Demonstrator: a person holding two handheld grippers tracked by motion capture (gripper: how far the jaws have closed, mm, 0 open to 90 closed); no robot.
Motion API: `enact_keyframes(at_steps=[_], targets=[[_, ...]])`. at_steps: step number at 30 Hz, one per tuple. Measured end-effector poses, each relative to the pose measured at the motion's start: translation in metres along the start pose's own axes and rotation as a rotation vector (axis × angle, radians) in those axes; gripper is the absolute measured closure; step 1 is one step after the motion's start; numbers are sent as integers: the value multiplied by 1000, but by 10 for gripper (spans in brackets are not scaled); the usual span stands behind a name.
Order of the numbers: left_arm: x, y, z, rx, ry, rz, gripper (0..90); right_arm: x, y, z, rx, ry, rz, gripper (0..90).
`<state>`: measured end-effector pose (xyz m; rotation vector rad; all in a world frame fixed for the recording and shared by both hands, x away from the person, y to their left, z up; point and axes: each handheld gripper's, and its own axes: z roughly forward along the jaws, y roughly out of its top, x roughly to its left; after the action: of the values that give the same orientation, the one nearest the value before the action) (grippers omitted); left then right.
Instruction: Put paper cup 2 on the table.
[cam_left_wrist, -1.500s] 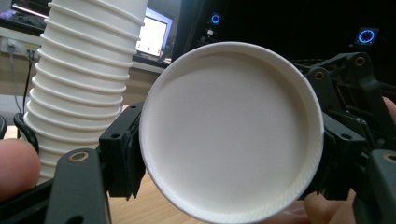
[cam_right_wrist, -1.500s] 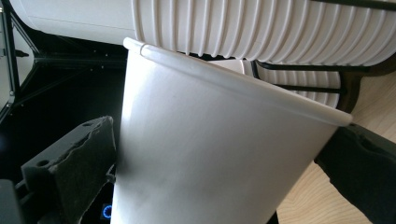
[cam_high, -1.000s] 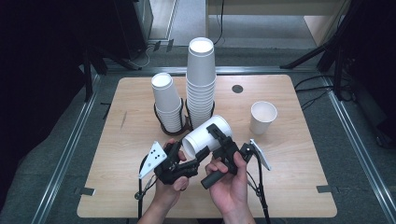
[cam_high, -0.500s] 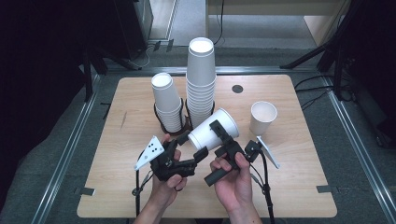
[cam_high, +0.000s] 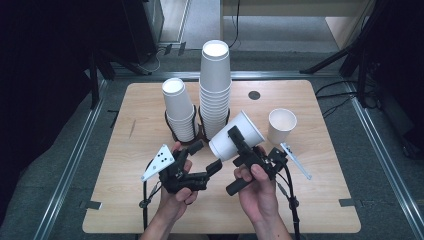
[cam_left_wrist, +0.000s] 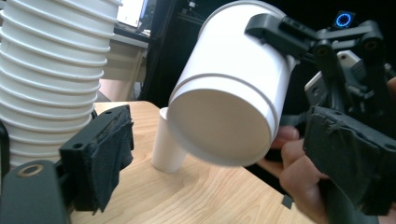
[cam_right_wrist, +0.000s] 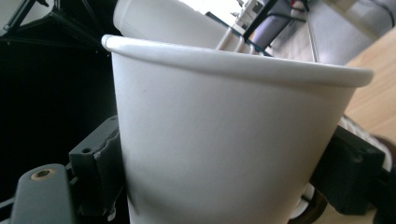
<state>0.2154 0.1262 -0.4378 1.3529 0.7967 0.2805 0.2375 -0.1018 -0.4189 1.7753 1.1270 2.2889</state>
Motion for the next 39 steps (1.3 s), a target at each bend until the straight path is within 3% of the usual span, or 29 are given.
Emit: enact_keyframes(at_steps=[10,22,34,39], targets=[[4,0,0,7,28,-4,82,9,12,-4,-72,-22,-229,154],[6,1,-1,4,39,-8,82,20,10,-13,-139,-56,-585,153],[9,2,-3,0,58,-9,82,15,16,-19,-168,-103,-761,151],[10,1,-3,6,63,-11,82,8,20,-21,-163,-123,-787,151]])
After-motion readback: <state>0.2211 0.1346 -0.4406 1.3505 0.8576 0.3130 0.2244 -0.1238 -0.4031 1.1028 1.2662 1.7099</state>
